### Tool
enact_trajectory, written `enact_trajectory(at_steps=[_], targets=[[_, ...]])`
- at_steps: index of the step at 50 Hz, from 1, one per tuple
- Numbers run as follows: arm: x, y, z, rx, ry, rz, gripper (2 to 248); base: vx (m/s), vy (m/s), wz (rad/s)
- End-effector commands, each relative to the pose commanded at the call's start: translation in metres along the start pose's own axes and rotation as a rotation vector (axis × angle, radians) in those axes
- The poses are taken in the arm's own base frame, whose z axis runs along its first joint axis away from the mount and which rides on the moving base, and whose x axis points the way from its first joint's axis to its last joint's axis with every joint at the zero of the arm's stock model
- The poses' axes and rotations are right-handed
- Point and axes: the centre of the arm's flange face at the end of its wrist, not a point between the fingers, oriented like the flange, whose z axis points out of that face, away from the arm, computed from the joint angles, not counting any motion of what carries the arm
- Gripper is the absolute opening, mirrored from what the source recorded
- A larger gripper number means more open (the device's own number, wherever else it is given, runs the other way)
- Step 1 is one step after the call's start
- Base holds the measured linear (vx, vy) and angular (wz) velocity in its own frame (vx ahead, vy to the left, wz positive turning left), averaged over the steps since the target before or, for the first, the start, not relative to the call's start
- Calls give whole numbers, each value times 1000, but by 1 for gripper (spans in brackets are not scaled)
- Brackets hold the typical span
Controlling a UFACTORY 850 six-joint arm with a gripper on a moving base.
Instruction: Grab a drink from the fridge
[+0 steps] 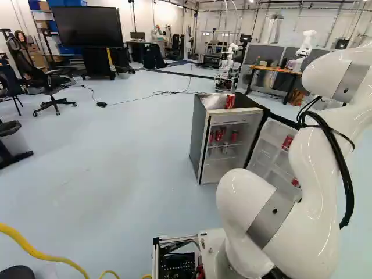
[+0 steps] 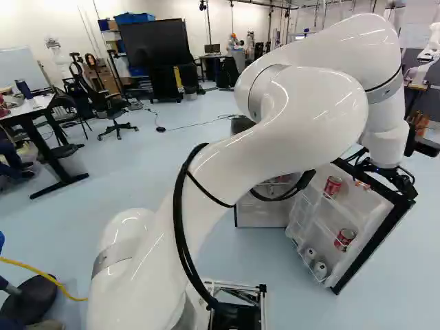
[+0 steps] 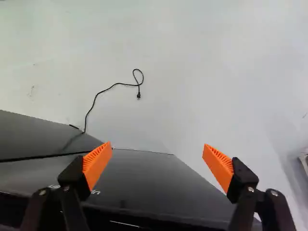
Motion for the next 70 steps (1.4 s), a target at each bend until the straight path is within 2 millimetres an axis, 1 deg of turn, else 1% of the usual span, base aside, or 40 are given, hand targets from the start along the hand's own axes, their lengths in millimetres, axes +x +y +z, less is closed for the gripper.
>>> enact_trajectory(at_steps=[43, 56, 70], targets=[[-20, 20, -16, -14, -56, 23, 247, 0, 0, 0], [-30, 22, -24, -16, -73, 26, 247, 0, 0, 0], [-45, 22, -37, -16, -96, 26, 247, 0, 0, 0]])
